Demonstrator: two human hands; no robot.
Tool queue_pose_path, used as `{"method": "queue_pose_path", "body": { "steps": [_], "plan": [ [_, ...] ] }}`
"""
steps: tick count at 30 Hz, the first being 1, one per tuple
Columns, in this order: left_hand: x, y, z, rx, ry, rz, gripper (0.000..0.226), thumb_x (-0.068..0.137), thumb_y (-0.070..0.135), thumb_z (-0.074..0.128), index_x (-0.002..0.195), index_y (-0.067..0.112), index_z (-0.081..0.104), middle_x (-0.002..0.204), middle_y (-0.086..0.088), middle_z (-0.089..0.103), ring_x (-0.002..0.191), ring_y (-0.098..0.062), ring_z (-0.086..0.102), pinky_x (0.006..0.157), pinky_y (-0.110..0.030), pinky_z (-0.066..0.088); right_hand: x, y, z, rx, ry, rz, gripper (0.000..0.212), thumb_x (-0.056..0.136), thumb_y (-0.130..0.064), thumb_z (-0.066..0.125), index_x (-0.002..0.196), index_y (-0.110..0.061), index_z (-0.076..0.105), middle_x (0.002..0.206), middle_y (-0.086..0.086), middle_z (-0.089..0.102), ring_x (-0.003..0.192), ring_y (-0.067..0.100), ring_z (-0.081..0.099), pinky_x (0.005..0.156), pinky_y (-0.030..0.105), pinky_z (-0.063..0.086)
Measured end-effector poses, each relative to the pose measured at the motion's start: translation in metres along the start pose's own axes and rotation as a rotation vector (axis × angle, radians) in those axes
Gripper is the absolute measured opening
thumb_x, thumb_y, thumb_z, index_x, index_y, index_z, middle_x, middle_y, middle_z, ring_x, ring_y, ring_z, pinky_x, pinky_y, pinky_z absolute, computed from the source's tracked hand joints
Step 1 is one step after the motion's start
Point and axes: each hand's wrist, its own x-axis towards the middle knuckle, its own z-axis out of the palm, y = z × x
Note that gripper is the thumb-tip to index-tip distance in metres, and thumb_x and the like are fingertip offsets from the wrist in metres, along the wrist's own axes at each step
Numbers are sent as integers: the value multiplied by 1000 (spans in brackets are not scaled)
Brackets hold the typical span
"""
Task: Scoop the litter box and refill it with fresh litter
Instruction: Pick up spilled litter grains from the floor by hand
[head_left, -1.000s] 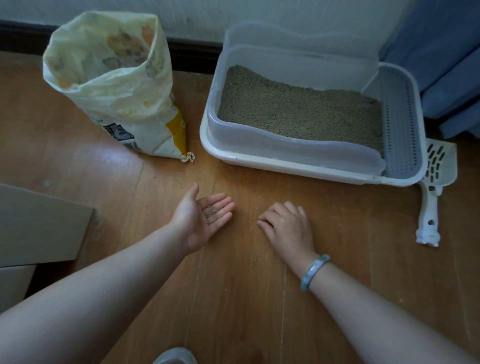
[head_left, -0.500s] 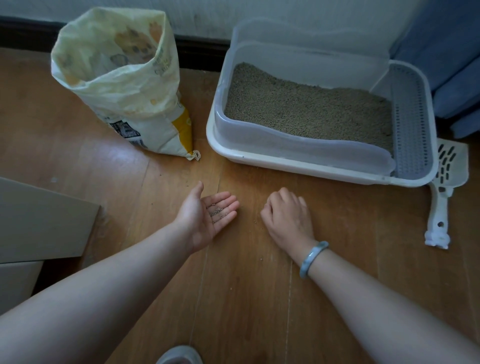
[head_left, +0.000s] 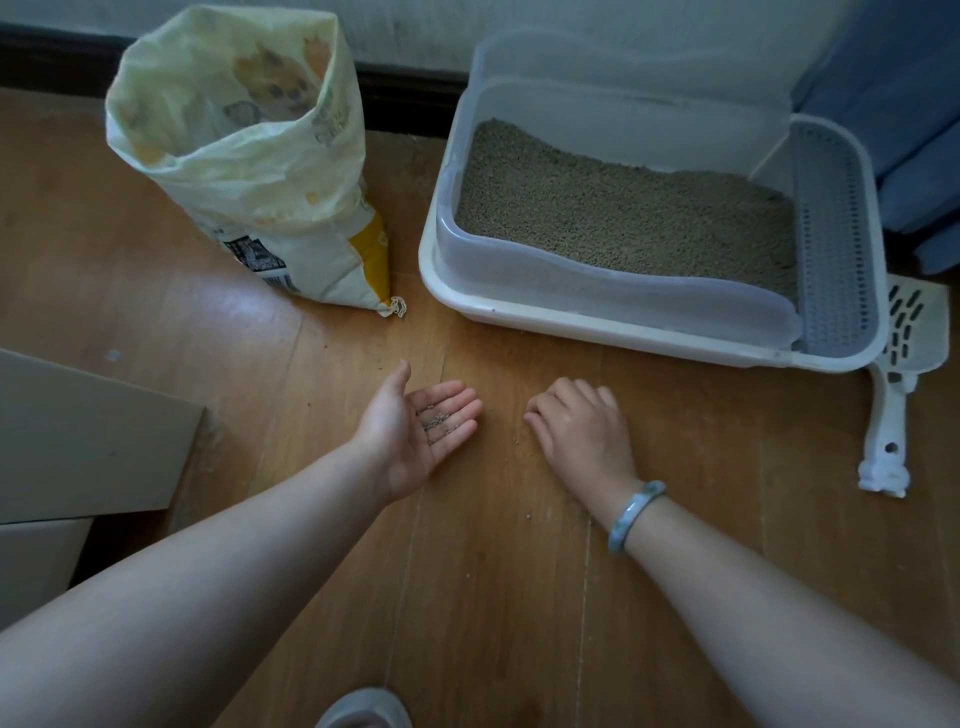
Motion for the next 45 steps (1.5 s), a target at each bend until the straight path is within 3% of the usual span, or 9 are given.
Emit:
{"method": "queue_pose_path", "body": {
  "steps": [3,7,13,21,27,33,36,41,45],
  "plan": [
    [-1,-1,1,1,-1,-1,62,99,53,27,108,2,61,108,-15,69,99,-24,68,81,-33,55,0,-3,-2,-11,13,13,6,84,-23,64,82,-17,64,78,1,56,71,21,54,64,33,40],
    [-1,1,2,-6,0,-6,62,99,53,27,107,2,61,107,-15,69,100,-24,67,82,-33,55,-8,-13,-5,42,13,-40,7,86,-26,60,83,-20,62,80,-2,55,74,18,52,68,29,28],
    [-1,0,0,-6,-1,-7,62,99,53,27,108,2,61,106,-15,70,97,-24,68,76,-32,56,-16,-18,-2,3,-35,-68,7,83,-26,66,82,-19,64,79,-1,57,72,18,54,66,31,36],
    [-2,0,0,6,5,-12,62,99,53,27,111,2,60,111,-15,68,100,-25,67,82,-33,55,-16,-24,1,-130,-102,-78,12,80,-24,70,79,-16,60,75,2,55,67,21,53,60,33,39],
    [-4,-4,3,31,-36,-33,64,99,53,26,114,1,60,109,-15,69,96,-24,69,79,-33,56,-8,-37,-24,200,44,76,26,92,-31,38,85,-15,57,82,3,55,74,22,53,70,33,34],
    [-15,-9,15,108,-139,-89,69,98,56,25,119,-2,57,74,-10,71,64,-16,69,54,-23,55,-1,-67,-44,392,96,22,22,90,-27,41,89,-13,58,86,3,55,79,21,53,71,33,32],
    [-22,-11,19,120,-190,-91,68,98,55,24,123,-1,54,61,-6,67,53,-14,66,48,-21,52,-5,-66,-44,416,65,36,21,89,-27,40,93,-16,58,88,0,53,83,20,54,76,32,31],
    [-26,-14,18,113,-194,-80,69,97,56,26,113,-1,61,84,-10,73,71,-17,72,58,-26,58,-19,-55,-52,427,79,57,28,85,-27,48,110,-23,61,90,-6,51,87,12,50,80,30,29],
    [-30,-15,14,120,-174,-59,68,98,56,24,109,1,62,103,-15,72,90,-22,71,76,-30,58,-35,-38,-54,538,183,178,23,84,-22,56,105,-17,64,87,-10,48,79,7,48,75,26,38]
  ]
}}
